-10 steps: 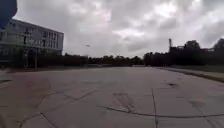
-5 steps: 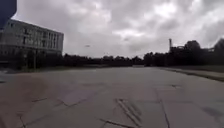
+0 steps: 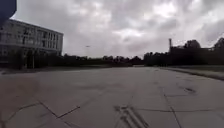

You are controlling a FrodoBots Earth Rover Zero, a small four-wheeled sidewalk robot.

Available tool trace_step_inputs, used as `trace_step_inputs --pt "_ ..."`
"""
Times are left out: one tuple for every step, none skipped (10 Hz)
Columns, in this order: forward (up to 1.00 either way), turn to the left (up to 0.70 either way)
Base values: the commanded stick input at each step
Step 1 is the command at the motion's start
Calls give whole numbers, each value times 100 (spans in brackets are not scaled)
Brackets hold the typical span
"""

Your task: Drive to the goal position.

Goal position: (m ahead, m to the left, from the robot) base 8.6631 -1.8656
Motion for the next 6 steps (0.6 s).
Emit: trace_step_inputs --pt "70 0" --pt "70 0" --pt "70 0" --pt "70 0" --pt "70 0" --pt "70 0"
